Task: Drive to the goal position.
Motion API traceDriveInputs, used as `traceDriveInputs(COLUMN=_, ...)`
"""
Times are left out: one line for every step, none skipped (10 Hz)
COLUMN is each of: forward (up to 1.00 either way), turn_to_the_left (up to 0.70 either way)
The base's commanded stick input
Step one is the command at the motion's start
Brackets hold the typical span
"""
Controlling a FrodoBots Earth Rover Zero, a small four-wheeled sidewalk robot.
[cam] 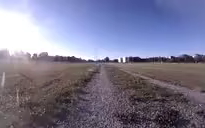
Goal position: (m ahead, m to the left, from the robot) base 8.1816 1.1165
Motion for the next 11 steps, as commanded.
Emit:
traceDriveInputs(forward=0.5, turn_to_the_left=0.0)
traceDriveInputs(forward=0.5, turn_to_the_left=0.0)
traceDriveInputs(forward=0.5, turn_to_the_left=0.0)
traceDriveInputs(forward=0.5, turn_to_the_left=0.0)
traceDriveInputs(forward=0.5, turn_to_the_left=0.0)
traceDriveInputs(forward=0.5, turn_to_the_left=0.0)
traceDriveInputs(forward=0.5, turn_to_the_left=0.0)
traceDriveInputs(forward=0.5, turn_to_the_left=0.0)
traceDriveInputs(forward=0.5, turn_to_the_left=-0.36)
traceDriveInputs(forward=0.5, turn_to_the_left=-0.5)
traceDriveInputs(forward=0.5, turn_to_the_left=-0.5)
